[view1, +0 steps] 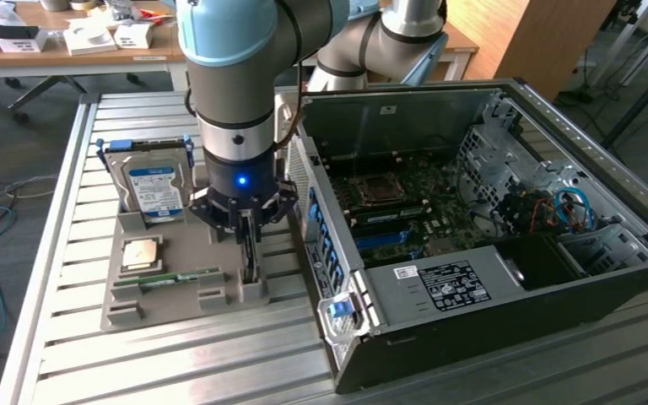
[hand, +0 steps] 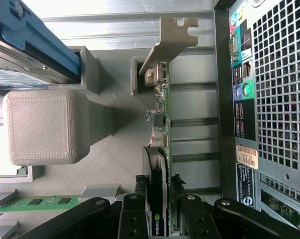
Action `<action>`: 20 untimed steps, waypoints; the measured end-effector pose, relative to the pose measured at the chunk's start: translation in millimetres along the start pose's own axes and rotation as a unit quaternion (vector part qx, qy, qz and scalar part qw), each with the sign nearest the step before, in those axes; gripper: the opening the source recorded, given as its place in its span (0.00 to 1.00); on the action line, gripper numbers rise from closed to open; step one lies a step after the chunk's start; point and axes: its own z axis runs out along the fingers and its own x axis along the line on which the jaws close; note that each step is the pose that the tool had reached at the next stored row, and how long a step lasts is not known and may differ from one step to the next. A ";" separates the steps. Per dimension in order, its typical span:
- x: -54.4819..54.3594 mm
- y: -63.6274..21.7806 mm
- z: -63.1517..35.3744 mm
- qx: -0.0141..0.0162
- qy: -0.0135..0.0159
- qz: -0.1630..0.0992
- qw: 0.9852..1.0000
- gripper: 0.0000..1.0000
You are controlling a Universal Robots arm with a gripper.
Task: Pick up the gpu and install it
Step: 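Pick up the gpu and move the gpu toward the slot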
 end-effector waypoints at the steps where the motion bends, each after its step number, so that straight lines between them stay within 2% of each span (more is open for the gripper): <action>1: 0.0 0.0 0.0 0.000 0.000 0.000 1.000 0.33; 6: 0.0 0.0 0.0 0.000 0.000 0.000 1.000 0.33; 7: 0.1 0.0 -0.1 0.000 0.000 0.000 1.000 0.32; 8: 0.0 0.0 -0.1 0.000 0.000 0.000 1.000 0.26; 20: 0.0 0.0 0.0 0.000 0.000 0.000 1.000 0.26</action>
